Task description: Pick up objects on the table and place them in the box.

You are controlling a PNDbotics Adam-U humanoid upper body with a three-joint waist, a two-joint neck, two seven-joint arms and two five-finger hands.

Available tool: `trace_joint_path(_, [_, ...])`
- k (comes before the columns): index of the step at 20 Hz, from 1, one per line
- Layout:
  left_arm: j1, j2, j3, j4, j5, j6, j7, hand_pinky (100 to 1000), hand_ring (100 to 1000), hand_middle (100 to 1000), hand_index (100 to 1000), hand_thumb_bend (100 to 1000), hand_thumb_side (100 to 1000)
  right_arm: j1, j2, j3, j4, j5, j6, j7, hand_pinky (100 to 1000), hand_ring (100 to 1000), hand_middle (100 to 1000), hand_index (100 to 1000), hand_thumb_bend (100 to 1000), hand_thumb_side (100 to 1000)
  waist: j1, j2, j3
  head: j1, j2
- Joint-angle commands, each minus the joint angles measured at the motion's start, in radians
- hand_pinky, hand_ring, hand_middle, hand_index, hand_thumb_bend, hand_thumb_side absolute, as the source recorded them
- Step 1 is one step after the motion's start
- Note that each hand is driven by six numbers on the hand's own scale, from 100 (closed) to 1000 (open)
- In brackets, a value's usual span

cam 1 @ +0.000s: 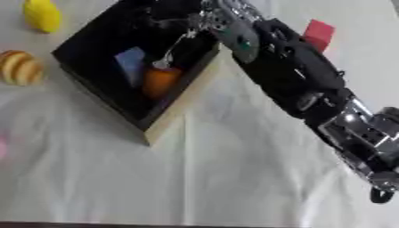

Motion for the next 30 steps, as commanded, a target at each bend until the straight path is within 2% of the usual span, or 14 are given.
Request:
trace_joint_path(1, [-0.004, 0.013, 0.002, -0.015, 0.003, 0.003, -0.002, 713, 750, 651, 814, 100, 639, -0.022, -0.021, -0.015, -0.069, -0.065, 0.019, 0.044, 1000, 1000, 1000, 1000, 100, 415, -0.002, -0.178, -0.001, 0.002, -0.007])
trace_joint_path(4, [-0.001, 0.013, 0.003, -0.015, 0.002, 0.003, -0.002, 713, 751, 651, 813, 100, 640, -0.023, -0.045, -0.031, -0.134, -0.103, 0.045, 0.067, 1000, 1000, 1000, 1000, 100, 345, -0.002, -0.181, -0.004, 0.006, -0.006])
trace_joint_path(7, [0.002, 0.014, 0.004, -0.015, 0.001, 0.005, -0.002, 712, 751, 651, 813, 100, 640, -0.019, -0.084, -0.045, -0.203, -0.15, 0.081, 0.069, 1000, 1000, 1000, 1000, 100, 227, -0.003, -0.184, -0.011, 0.013, -0.006])
trace_joint_path(8, [0.004, 0.015, 0.005, -0.015, 0.0, 0.006, -0.001, 712, 751, 651, 813, 100, 641, -0.016, -0.104, -0.052, -0.233, -0.169, 0.099, 0.064, 1000, 1000, 1000, 1000, 100, 228, -0.004, -0.184, -0.014, 0.016, -0.005])
trace_joint_path(10, [0.009, 0.017, 0.008, -0.015, -0.001, 0.008, 0.0, 711, 752, 651, 813, 100, 641, -0.005, -0.15, -0.069, -0.287, -0.207, 0.143, 0.049, 954, 1000, 932, 989, 100, 236, -0.004, -0.187, -0.022, 0.025, -0.001])
trace_joint_path(12, [0.014, 0.02, 0.01, -0.015, -0.003, 0.01, 0.002, 711, 752, 651, 813, 100, 641, 0.012, -0.202, -0.089, -0.337, -0.239, 0.193, 0.028, 939, 1000, 876, 941, 100, 239, -0.004, -0.19, -0.031, 0.034, 0.002])
trace_joint_path(14, [0.018, 0.022, 0.012, -0.015, -0.006, 0.01, 0.005, 711, 752, 650, 813, 100, 641, 0.035, -0.261, -0.105, -0.374, -0.257, 0.231, 0.015, 935, 1000, 876, 953, 100, 231, -0.003, -0.192, -0.041, 0.042, 0.004])
trace_joint_path(20, [0.031, 0.034, 0.016, -0.015, -0.012, 0.013, 0.013, 709, 752, 650, 813, 100, 643, 0.173, -0.466, -0.166, -0.435, -0.272, 0.299, -0.015, 942, 1000, 911, 984, 100, 215, -0.005, -0.191, -0.068, 0.067, 0.013])
trace_joint_path(24, [0.033, 0.037, 0.016, -0.015, -0.013, 0.015, 0.014, 709, 753, 650, 813, 100, 643, 0.285, -0.569, -0.193, -0.457, -0.257, 0.326, -0.045, 945, 1000, 922, 992, 100, 204, -0.005, -0.186, -0.075, 0.077, 0.014])
trace_joint_path(30, [0.034, 0.036, 0.014, -0.015, -0.011, 0.017, 0.013, 708, 753, 650, 812, 100, 644, 0.377, -0.638, -0.194, -0.473, -0.217, 0.348, -0.057, 946, 1000, 931, 998, 100, 198, -0.007, -0.184, -0.074, 0.079, 0.013])
